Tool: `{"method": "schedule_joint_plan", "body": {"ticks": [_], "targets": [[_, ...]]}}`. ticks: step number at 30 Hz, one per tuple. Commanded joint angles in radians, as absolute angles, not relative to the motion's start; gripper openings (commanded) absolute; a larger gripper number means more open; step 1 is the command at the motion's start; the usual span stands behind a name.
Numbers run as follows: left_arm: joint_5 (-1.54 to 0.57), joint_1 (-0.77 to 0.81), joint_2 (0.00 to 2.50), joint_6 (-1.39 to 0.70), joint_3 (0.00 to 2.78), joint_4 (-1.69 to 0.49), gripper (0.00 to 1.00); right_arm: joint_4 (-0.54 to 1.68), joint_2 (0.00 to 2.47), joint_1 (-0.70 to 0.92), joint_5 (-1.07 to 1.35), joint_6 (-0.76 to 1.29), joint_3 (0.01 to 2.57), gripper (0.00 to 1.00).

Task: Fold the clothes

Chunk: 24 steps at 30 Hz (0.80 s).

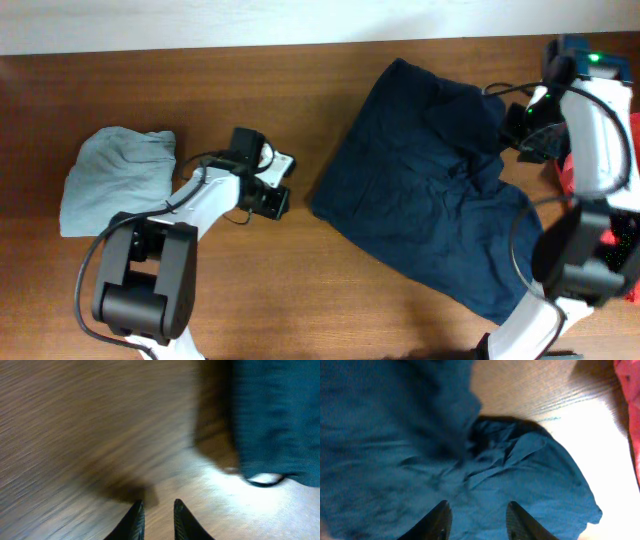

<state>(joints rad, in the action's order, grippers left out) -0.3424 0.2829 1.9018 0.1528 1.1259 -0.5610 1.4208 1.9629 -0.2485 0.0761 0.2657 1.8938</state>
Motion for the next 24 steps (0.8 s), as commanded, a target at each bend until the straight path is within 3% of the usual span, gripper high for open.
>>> {"method": "schedule_joint_plan", "body": {"ticks": [1, 5, 11, 15, 21, 24], "targets": [[-0.400, 0.355, 1.914, 0.284, 1.155, -0.561, 0.24, 1.441, 1.747, -0.269, 0.147, 0.197, 1.899, 0.49], [-0.327, 0.415, 1.915, 0.290, 1.156, -0.546, 0.31, 1.507, 1.631, -0.270, 0.167, 0.208, 1.899, 0.69], [-0.287, 0.425, 1.915, 0.289, 1.156, -0.480, 0.60, 1.624, 1.624, -0.269, 0.250, 0.210, 1.845, 0.73], [-0.289, 0.425, 1.915, 0.284, 1.156, -0.445, 0.72, 1.623, 1.624, -0.269, 0.331, 0.190, 1.706, 0.83], [-0.336, 0.426, 1.915, 0.159, 1.156, -0.453, 0.71, 1.563, 1.624, -0.269, 0.342, 0.191, 1.507, 0.83], [-0.398, 0.426, 1.915, 0.116, 1.156, -0.445, 0.63, 1.544, 1.624, -0.269, 0.348, 0.191, 1.457, 0.82]]}}
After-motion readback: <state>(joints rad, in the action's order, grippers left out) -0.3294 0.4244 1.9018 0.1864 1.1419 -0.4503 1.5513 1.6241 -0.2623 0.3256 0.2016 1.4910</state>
